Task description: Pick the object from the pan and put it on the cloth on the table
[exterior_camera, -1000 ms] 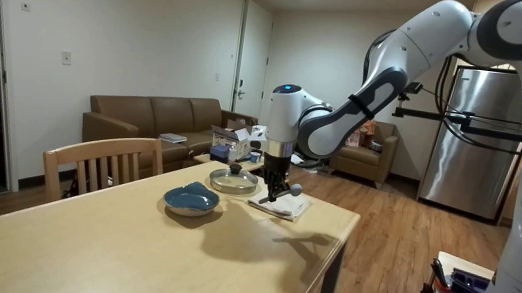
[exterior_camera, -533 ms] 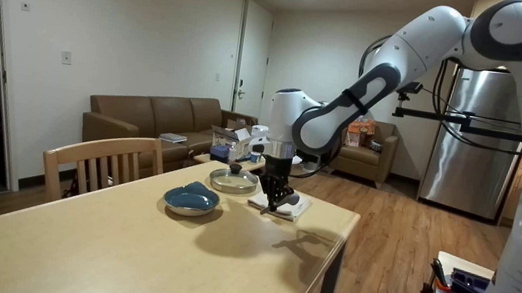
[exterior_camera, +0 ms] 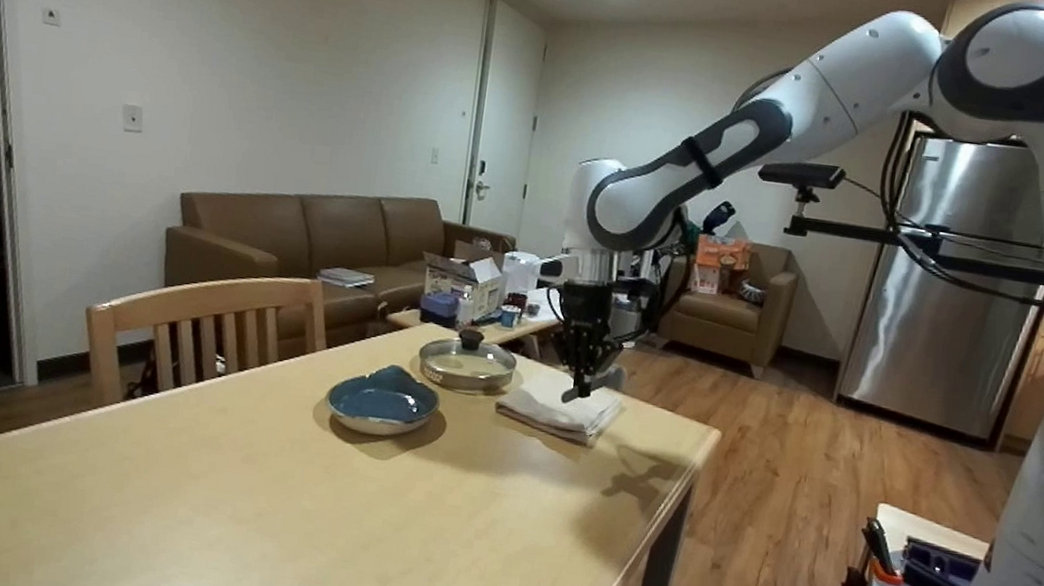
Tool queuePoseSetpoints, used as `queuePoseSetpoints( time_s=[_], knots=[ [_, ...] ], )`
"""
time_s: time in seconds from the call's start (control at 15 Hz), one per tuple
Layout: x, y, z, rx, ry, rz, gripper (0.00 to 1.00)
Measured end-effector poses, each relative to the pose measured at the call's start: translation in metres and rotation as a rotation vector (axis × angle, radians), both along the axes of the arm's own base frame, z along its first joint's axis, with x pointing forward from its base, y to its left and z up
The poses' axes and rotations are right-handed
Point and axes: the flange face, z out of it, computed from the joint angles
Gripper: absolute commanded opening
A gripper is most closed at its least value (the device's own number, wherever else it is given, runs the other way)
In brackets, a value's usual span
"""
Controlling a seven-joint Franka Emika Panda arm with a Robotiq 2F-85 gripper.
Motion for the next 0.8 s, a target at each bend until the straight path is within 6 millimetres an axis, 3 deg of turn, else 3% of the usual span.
queuePoseSetpoints(
  time_s=[0.4, 0.8],
  knots=[
    [0.014, -0.004, -0.001, -0.064, -0.123, 0.021, 0.03],
    [0.024, -0.047, 0.004, -0.108, -0.229, -0.035, 0.03]
  ],
)
